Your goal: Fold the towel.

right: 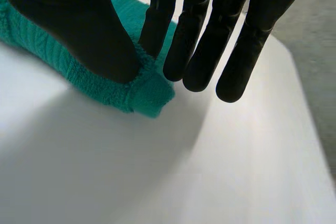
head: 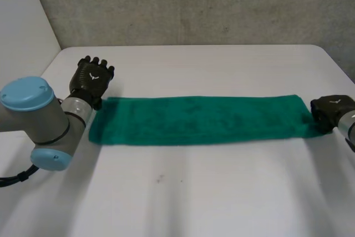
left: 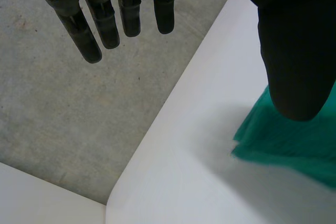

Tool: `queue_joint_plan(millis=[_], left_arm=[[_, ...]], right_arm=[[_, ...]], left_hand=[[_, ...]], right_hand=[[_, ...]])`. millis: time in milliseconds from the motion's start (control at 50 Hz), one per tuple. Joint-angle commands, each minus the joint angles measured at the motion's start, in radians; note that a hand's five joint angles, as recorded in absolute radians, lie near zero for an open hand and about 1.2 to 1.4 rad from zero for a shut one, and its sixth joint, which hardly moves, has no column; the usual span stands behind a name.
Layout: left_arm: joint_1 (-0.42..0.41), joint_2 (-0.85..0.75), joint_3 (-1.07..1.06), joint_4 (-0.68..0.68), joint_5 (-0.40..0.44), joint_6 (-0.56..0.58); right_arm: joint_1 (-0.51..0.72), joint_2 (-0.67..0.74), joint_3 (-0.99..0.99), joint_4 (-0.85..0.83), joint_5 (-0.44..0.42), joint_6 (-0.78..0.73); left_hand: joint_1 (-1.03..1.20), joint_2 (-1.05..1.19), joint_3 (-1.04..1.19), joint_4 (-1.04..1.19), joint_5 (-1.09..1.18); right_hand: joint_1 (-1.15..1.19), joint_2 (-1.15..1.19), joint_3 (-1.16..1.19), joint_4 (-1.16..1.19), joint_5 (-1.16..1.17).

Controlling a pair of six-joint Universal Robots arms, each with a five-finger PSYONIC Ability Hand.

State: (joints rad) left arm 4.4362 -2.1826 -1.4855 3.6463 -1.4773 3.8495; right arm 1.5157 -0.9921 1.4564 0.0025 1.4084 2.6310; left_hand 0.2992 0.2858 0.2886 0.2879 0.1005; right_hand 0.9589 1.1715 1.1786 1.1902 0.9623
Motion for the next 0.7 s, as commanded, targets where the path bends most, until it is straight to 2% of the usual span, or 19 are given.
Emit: queue_joint_plan(millis=[20, 60, 100, 160, 220, 340, 580, 640, 660, 680, 700], left_arm=[[0.003, 0.010, -0.004, -0.011, -0.001, 0.001], [0.005, 0.015, -0.016, -0.012, 0.000, 0.001], [0.005, 0.020, -0.024, -0.012, 0.000, -0.001], [0.005, 0.021, -0.030, -0.012, -0.001, -0.001], [0.003, 0.021, -0.039, -0.012, -0.001, -0.001], [0.003, 0.021, -0.059, -0.012, 0.000, -0.002], [0.003, 0.021, -0.065, -0.015, -0.001, -0.002], [0.002, 0.021, -0.067, -0.012, 0.000, -0.002], [0.003, 0.021, -0.068, -0.012, 0.000, -0.004], [0.002, 0.021, -0.070, -0.012, 0.000, -0.004], [0.002, 0.021, -0.070, -0.012, 0.000, -0.004]], right_arm=[[-0.063, -0.008, -0.025, -0.007, 0.035, -0.086], [-0.068, -0.010, -0.022, -0.003, 0.012, -0.094], [-0.068, -0.011, -0.013, 0.004, -0.012, -0.097], [-0.069, -0.007, -0.002, 0.027, -0.083, -0.091], [-0.071, -0.007, 0.007, 0.036, -0.138, -0.083], [-0.089, -0.003, 0.021, 0.036, -0.160, -0.100], [-0.164, 0.010, 0.039, 0.010, -0.167, -0.155], [-0.180, 0.050, 0.024, -0.009, -0.160, -0.157], [-0.183, 0.056, 0.019, -0.010, -0.160, -0.157], [-0.187, 0.064, 0.012, -0.013, -0.160, -0.157], [-0.187, 0.066, 0.006, -0.015, -0.160, -0.157]], left_hand=[[-0.021, -0.008, -0.011, -0.010, 0.003], [-0.024, -0.011, -0.013, -0.013, 0.000], [-0.024, -0.011, -0.013, -0.013, 0.000], [-0.027, -0.014, -0.016, -0.016, -0.003], [-0.027, -0.014, -0.016, -0.016, -0.003], [-0.033, -0.019, -0.022, -0.022, -0.009], [-0.036, -0.022, -0.025, -0.024, -0.012], [-0.036, -0.022, -0.025, -0.024, -0.012], [-0.036, -0.022, -0.025, -0.024, -0.012], [-0.039, -0.025, -0.028, -0.027, -0.015], [-0.039, -0.025, -0.028, -0.027, -0.015]], right_hand=[[0.437, 0.225, 0.218, 0.206, 0.259], [0.354, 0.141, 0.134, 0.123, 0.176], [0.026, -0.187, -0.194, -0.206, -0.152], [-0.022, -0.235, -0.242, -0.254, -0.200], [-0.212, -0.425, -0.432, -0.444, -0.390], [-0.299, -0.511, -0.518, -0.530, -0.476], [-0.263, -0.476, -0.483, -0.495, -0.441], [-0.038, -0.251, -0.258, -0.270, -0.216], [0.108, -0.105, -0.112, -0.123, -0.070], [0.377, 0.164, 0.157, 0.146, 0.199], [0.437, 0.224, 0.217, 0.205, 0.259]])
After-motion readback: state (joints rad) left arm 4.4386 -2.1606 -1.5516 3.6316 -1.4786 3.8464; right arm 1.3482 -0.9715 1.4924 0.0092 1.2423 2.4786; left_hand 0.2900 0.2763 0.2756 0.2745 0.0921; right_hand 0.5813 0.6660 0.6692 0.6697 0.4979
